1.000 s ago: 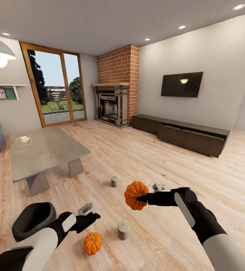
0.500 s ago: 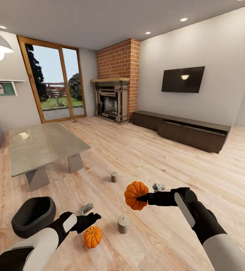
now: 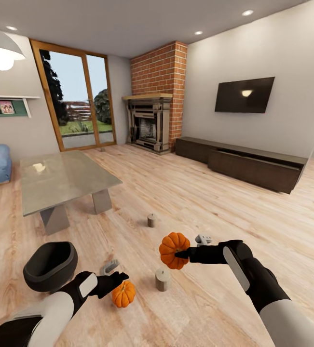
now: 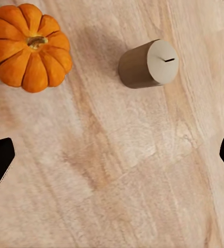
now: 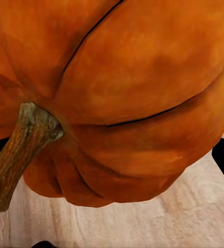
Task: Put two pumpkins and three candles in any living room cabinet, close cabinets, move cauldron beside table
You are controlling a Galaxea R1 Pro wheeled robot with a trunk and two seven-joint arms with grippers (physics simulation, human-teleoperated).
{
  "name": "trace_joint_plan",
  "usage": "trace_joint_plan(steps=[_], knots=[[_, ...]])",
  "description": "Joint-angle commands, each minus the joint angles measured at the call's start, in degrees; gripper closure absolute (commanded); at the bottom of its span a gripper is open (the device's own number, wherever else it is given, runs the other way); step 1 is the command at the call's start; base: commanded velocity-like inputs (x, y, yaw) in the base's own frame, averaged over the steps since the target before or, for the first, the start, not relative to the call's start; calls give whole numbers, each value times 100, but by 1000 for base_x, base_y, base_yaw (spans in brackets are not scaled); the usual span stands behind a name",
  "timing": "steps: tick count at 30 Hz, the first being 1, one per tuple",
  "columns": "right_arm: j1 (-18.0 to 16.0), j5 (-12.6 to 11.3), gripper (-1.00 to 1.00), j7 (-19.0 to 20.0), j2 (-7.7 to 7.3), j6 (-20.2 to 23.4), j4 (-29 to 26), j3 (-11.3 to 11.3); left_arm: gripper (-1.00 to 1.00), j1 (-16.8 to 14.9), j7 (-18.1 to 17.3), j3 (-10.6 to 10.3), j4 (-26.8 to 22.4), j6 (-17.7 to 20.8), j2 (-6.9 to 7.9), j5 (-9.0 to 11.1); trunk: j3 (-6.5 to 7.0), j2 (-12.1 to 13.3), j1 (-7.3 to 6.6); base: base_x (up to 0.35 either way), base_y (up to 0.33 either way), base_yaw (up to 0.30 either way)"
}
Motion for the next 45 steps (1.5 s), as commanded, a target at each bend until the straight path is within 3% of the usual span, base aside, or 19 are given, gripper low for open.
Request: trace_joint_plan(steps=[1,7,13,21,28,30,33,45], knots=[[-4,15,100,10,-4,14,-5,7,-100,-3,-11,44,-9,16,-1,-25,-33,-44,21,0,0,140],[-4,20,100,1,31,14,0,7,-100,-3,-14,28,29,-452,-8,-38,-192,-285,153,0,0,142],[-4,9,100,30,32,-12,-5,-11,-100,-3,-23,33,29,-471,-9,-35,-350,-526,285,0,0,144],[-4,4,100,35,32,-4,-7,-8,-100,-3,-92,36,35,-458,-17,-32,-414,-526,285,0,0,146],[-4,-1,100,34,32,-4,-7,-7,-100,-3,-450,32,37,-348,-14,-38,-466,-526,285,0,0,147],[-4,4,100,34,32,0,-7,-7,-100,-3,-634,29,25,-35,-10,-50,-480,-526,285,0,0,149],[-4,6,100,34,32,-2,-7,-7,-100,-3,-706,24,14,137,-9,-55,-495,-526,285,0,0,110],[-4,7,100,34,32,-3,-7,-7,-100,-3,-780,27,19,192,-9,-64,-501,-526,285,51,0,8]])
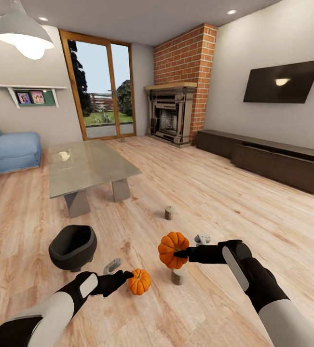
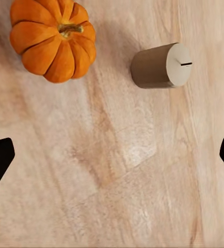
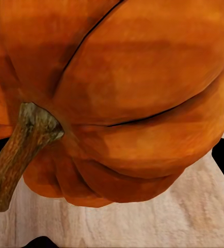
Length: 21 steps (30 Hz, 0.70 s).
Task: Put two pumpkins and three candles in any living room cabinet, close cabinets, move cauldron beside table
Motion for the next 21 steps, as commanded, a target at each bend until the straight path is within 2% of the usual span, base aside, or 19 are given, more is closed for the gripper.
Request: trace_joint_plan(steps=[1,10,14,17,21], knots=[[-4,19,100,13,-4,14,-4,8,-100,-1,-7,47,-6,40,-1,-15,-6,-2,1,276,0,-70],[-4,11,100,18,-4,9,-1,8,-100,-1,1,47,-6,27,-8,-22,-1,-2,1,322,0,-230],[-4,12,100,18,-4,6,-3,8,-100,-1,1,47,-6,24,-20,-23,1,-2,1,306,0,-59],[-4,11,100,18,-4,12,-4,8,-100,-1,1,44,-6,17,-33,-36,2,-2,1,112,0,-14],[-4,17,100,18,-4,19,-3,1,-100,-1,30,50,-6,12,-44,-408,2,-2,1,14,0,-2]])
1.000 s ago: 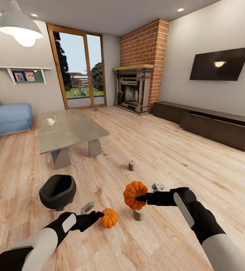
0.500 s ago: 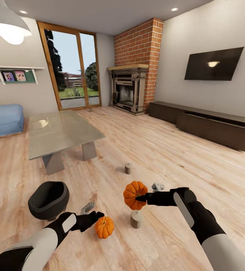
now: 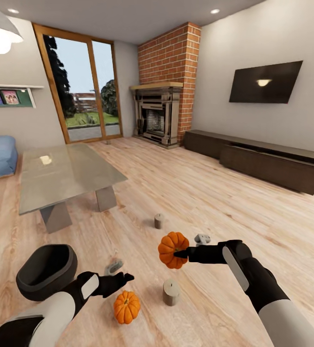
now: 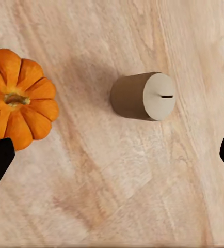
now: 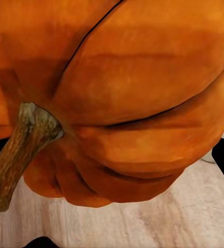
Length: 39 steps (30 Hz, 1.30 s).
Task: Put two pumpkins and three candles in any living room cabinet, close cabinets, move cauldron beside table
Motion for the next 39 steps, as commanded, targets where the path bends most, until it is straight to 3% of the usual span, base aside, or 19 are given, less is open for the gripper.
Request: trace_joint_plan(steps=[1,7,23,26,33,39], knots=[[-4,18,100,9,-4,11,-5,4,-100,-1,2,50,-8,42,-2,-117,-23,-42,21,5,0,-1],[-4,15,100,9,-4,1,-6,-6,-100,-1,2,54,-1,40,-3,-341,-148,-128,75,1,0,0],[-4,12,100,9,-4,1,-5,3,-100,-1,-31,86,1,16,-3,-327,-502,-149,116,0,0,0],[-4,12,100,9,-4,1,-6,5,-100,-1,-41,119,-1,10,2,-287,-569,-153,124,0,0,0],[-4,12,100,9,-4,1,-6,5,-100,-1,-63,257,1,-115,14,37,-724,-163,142,0,0,0],[-4,13,100,8,-4,1,-6,5,-100,-1,-57,263,1,-187,15,76,-857,-171,157,0,0,0]])
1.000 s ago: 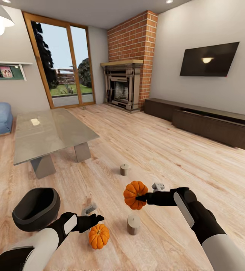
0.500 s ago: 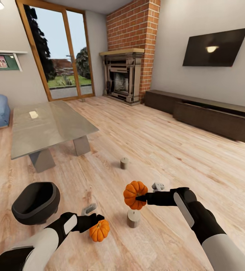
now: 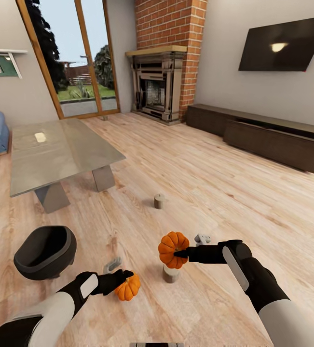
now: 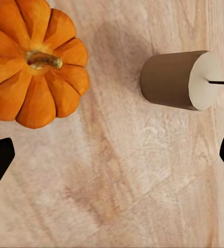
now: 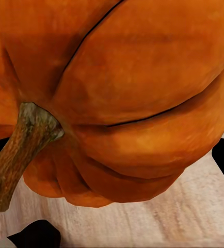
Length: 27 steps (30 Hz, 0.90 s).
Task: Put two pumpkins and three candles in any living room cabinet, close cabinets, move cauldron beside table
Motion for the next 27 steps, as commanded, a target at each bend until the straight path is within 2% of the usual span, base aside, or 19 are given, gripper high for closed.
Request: trace_joint_plan(steps=[1,13,20,27], knots=[[-4,11,100,10,-4,14,-4,7,-100,-1,-2,48,-8,41,-2,-8,-27,-4,1,0,0,0],[-4,15,100,10,-4,14,-5,-1,-100,-1,15,49,-8,35,0,-5,-293,-20,32,0,0,0],[-4,19,100,11,-4,14,-4,-1,-100,-1,13,49,-8,35,11,-5,-293,-20,32,15,0,0],[-4,19,100,9,-4,14,-5,-1,-100,-1,12,49,-5,35,15,-5,-293,-20,32,265,0,0]])
